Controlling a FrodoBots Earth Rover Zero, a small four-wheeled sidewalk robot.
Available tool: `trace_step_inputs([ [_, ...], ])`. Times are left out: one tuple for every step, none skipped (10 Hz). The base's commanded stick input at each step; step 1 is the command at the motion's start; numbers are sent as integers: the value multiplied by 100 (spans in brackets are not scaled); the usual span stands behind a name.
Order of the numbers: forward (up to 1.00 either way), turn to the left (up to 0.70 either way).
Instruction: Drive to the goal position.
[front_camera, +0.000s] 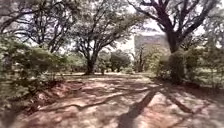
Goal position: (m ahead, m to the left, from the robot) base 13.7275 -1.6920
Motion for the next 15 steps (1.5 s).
trace_step_inputs([
  [70,0],
  [70,0],
  [70,0],
  [70,0],
  [70,0],
  [70,0],
  [70,0],
  [70,0],
  [70,0],
  [70,0],
  [70,0],
  [70,0],
  [70,0],
  [70,0],
  [70,0],
])
